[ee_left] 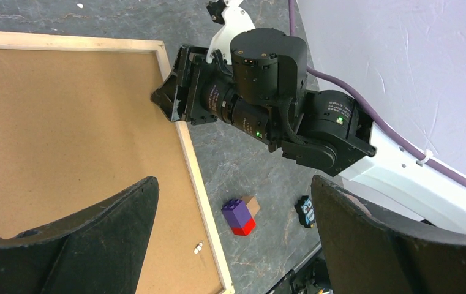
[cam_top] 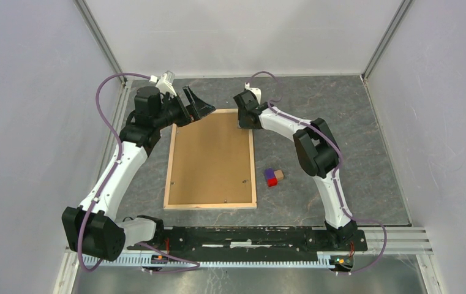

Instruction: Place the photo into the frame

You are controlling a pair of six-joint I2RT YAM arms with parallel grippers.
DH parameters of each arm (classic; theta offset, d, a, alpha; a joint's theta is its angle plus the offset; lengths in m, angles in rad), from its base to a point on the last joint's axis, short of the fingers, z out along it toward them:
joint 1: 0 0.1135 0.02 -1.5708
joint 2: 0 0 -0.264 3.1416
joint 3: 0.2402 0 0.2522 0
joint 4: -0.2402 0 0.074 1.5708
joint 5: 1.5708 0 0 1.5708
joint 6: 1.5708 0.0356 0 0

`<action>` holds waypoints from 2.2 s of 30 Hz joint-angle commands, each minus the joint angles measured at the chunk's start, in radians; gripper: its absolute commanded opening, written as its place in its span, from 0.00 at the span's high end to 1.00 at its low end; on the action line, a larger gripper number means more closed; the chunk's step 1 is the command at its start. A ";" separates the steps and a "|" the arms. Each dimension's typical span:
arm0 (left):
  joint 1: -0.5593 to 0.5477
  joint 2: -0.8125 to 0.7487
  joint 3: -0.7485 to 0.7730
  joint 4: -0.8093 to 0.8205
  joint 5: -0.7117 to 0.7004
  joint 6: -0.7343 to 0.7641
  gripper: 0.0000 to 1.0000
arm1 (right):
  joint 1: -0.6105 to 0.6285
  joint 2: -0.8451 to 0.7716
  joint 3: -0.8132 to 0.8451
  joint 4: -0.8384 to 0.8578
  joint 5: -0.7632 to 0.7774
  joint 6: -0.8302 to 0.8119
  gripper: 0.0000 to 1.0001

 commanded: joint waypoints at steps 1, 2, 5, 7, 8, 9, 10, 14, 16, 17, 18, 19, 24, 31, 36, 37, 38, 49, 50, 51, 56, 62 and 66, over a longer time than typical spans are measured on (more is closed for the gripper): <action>-0.004 -0.030 -0.005 0.044 0.022 -0.037 0.00 | 0.024 0.032 -0.104 -0.102 -0.084 0.029 0.59; -0.004 -0.029 -0.007 0.045 0.021 -0.037 0.00 | 0.022 0.033 -0.107 -0.097 -0.087 0.037 0.62; -0.004 -0.027 -0.007 0.047 0.022 -0.038 0.00 | 0.018 0.050 -0.093 -0.102 -0.105 0.058 0.64; -0.004 -0.028 -0.007 0.048 0.022 -0.038 0.00 | 0.018 0.059 -0.093 -0.098 -0.120 0.063 0.63; -0.004 -0.030 -0.007 0.047 0.022 -0.037 0.00 | 0.016 0.060 -0.097 -0.096 -0.128 0.070 0.62; -0.004 -0.030 -0.007 0.047 0.022 -0.038 0.00 | 0.015 0.056 -0.106 -0.087 -0.136 0.076 0.61; -0.004 -0.029 -0.007 0.047 0.024 -0.037 0.00 | 0.011 0.045 -0.126 -0.069 -0.144 0.087 0.60; -0.004 -0.028 -0.007 0.047 0.028 -0.040 0.00 | -0.003 -0.002 -0.206 -0.011 -0.140 0.139 0.61; -0.004 -0.028 -0.007 0.048 0.030 -0.041 0.00 | -0.006 -0.004 -0.210 -0.015 -0.132 0.154 0.64; -0.004 -0.028 -0.007 0.047 0.030 -0.041 0.00 | -0.006 0.002 -0.199 -0.022 -0.136 0.153 0.64; -0.004 -0.028 -0.007 0.047 0.030 -0.041 0.00 | -0.006 0.009 -0.190 -0.029 -0.141 0.150 0.66; -0.004 -0.028 -0.007 0.047 0.028 -0.040 0.00 | -0.006 0.017 -0.183 -0.038 -0.144 0.152 0.66; -0.004 -0.028 -0.008 0.048 0.027 -0.040 0.00 | -0.003 0.034 -0.190 -0.050 -0.157 0.172 0.81; -0.003 -0.028 -0.009 0.048 0.027 -0.041 0.00 | 0.009 0.062 -0.185 -0.099 -0.146 0.162 0.73; -0.004 -0.030 -0.010 0.047 0.027 -0.041 0.00 | 0.007 0.058 -0.228 -0.073 -0.186 0.178 0.81; -0.004 -0.030 -0.010 0.047 0.027 -0.042 0.00 | 0.007 0.060 -0.226 -0.078 -0.183 0.184 0.84; -0.004 -0.029 -0.010 0.048 0.027 -0.041 0.00 | 0.008 0.060 -0.228 -0.079 -0.185 0.187 0.87; -0.002 -0.018 -0.008 0.031 -0.016 -0.015 0.00 | 0.006 0.000 -0.303 0.027 -0.221 0.163 0.90; 0.000 -0.011 -0.004 0.020 -0.040 -0.003 0.00 | 0.005 -0.008 -0.296 0.032 -0.219 0.131 0.87; 0.003 -0.004 -0.002 0.010 -0.059 0.011 0.00 | 0.006 -0.016 -0.287 0.033 -0.212 0.107 0.79; 0.045 0.093 0.010 -0.033 -0.127 0.055 0.00 | 0.006 -0.058 -0.271 0.075 -0.220 -0.028 0.51; 0.134 0.244 0.059 -0.149 -0.260 0.140 0.00 | 0.003 -0.110 -0.262 0.105 -0.229 -0.154 0.30; 0.176 0.332 0.093 -0.221 -0.358 0.195 0.00 | -0.010 -0.140 -0.260 0.118 -0.262 -0.186 0.22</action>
